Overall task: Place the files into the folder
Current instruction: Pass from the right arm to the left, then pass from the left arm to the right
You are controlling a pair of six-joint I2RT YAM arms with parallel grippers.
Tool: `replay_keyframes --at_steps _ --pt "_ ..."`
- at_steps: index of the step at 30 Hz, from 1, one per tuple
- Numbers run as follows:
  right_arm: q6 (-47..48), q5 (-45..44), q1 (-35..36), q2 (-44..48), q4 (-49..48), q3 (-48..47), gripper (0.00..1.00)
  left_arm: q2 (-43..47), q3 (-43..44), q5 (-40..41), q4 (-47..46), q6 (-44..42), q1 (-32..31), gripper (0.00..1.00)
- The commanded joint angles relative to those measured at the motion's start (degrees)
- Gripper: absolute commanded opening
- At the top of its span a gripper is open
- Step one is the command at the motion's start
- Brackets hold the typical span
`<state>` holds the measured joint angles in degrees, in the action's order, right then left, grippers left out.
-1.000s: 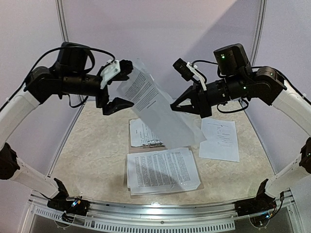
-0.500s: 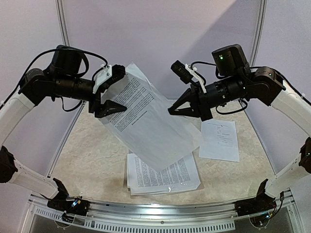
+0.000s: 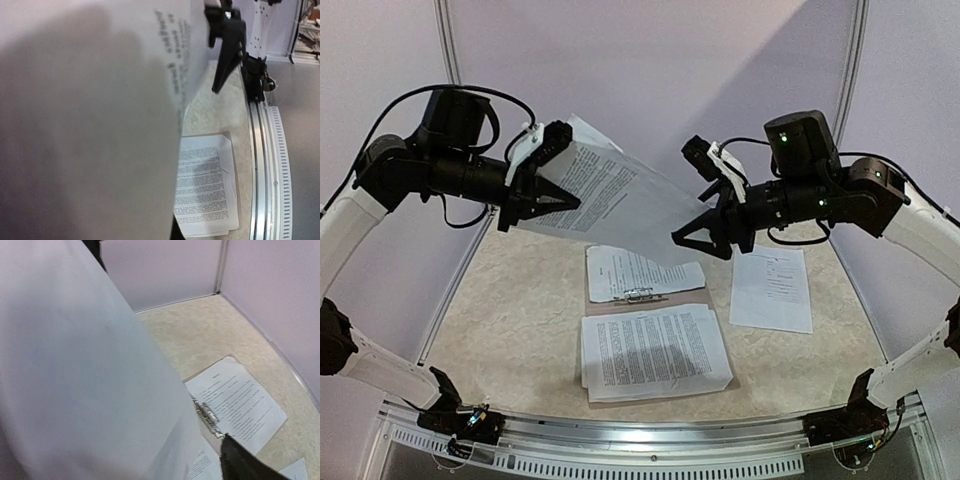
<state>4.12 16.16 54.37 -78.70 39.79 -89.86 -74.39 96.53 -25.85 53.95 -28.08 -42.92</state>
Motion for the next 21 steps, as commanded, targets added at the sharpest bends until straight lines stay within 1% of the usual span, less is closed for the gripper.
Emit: replay_keyframes --at_steps 1,4,6,10,14,17,19,21 --pt "-0.62 -14.97 0.16 7.63 -13.47 10.05 0.92 2.66 4.51 0.42 -3.76 5.08 2.02 0.0" --pt "-1.11 -18.35 -0.15 12.72 -21.21 16.4 0.99 3.67 5.49 -2.07 -3.69 5.44 2.71 0.0" --pt "-1.5 -17.05 -1.53 15.27 -24.8 19.44 0.99 4.18 6.47 -4.13 -3.41 5.92 3.26 0.0" --pt "-3.72 -8.42 -3.91 16.88 -29.29 22.48 0.99 5.04 8.22 -7.6 -3.02 6.7 4.94 0.0" --pt "-5.65 -2.46 -4.37 16.91 -35.19 24.53 0.98 6.2 7.11 -9.22 -3.45 7.72 6.72 0.0" --pt "-7.31 1.71 -4.52 16.59 -40.76 25.45 0.94 6.75 5.68 -11.11 -4.33 8.77 8.08 0.0" --pt "-8.6 3.49 -4.55 15.94 -44.23 25.49 0.85 6.8 5.66 -11.79 -4.55 9.04 8.49 0.0" --pt "-10.09 5.05 -4.59 14.96 -46.1 25.24 0.79 6.76 5.69 -12.55 -4.58 9.1 8.78 0.0"
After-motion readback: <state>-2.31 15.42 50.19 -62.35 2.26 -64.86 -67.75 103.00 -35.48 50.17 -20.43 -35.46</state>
